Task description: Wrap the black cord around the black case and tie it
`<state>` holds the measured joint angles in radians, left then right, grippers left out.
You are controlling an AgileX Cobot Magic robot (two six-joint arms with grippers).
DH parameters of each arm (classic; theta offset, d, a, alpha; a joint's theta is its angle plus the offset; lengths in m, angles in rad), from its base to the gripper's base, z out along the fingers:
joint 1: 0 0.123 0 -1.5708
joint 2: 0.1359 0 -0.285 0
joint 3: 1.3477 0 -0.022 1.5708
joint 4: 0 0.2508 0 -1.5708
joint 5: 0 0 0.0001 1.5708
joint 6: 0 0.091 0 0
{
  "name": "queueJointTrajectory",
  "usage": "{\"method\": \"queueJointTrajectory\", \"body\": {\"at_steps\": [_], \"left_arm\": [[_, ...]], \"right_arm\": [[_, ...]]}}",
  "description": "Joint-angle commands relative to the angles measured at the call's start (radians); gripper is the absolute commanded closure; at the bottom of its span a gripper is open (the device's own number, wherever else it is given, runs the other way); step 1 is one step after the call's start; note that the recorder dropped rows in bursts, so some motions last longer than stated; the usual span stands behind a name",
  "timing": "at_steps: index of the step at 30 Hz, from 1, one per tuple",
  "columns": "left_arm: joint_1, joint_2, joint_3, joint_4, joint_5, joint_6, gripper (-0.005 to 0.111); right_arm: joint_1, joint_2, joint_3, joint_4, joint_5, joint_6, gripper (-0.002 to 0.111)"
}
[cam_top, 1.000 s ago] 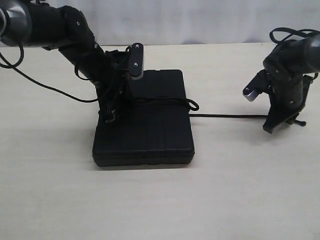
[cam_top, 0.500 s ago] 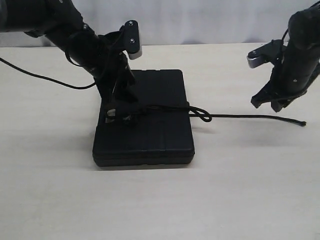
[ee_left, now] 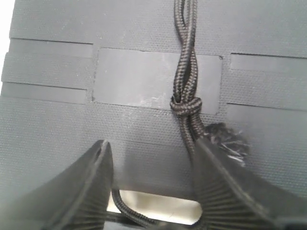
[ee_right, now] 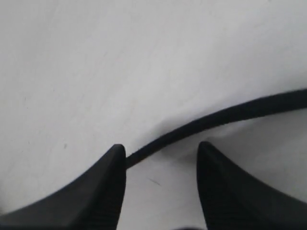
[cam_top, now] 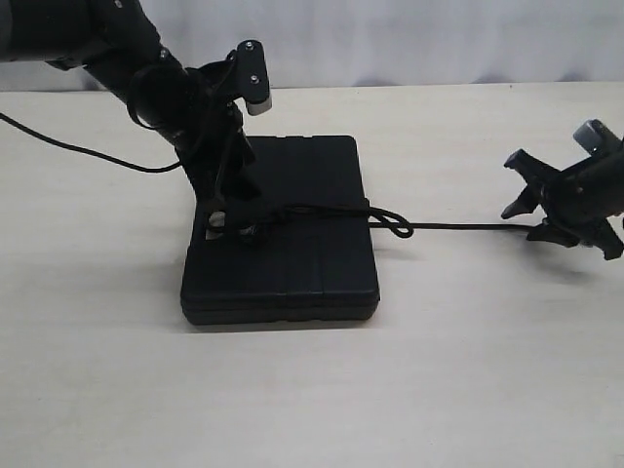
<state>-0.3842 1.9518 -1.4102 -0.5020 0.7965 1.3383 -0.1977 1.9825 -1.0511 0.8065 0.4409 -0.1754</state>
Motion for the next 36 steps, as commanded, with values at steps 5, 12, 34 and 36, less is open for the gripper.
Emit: {"method": "queueJointTrajectory", "body": {"at_steps": [5,12,34,36], "left_arm": [[0.001,-0.011,0.001,-0.010,-0.013,-0.031,0.058],[0.001,-0.011,0.001,-0.010,-0.013,-0.031,0.058],[0.001,-0.011,0.001,-0.004,0.005,-0.034,0.058],[0.001,-0.011,0.001,-0.004,0.005,-0.034,0.058]], "right_arm": [[0.080,0.139,-0.127,-0.166,0.017,0.061,0.066],[0.208,0.264,-0.395,-0.647,0.199,0.351,0.069],[0.387,0.433,-0.647,-1.062,0.450,0.354,0.104],[0.386,0.433,-0.639,-1.055,0.450,0.292,0.104]]}}
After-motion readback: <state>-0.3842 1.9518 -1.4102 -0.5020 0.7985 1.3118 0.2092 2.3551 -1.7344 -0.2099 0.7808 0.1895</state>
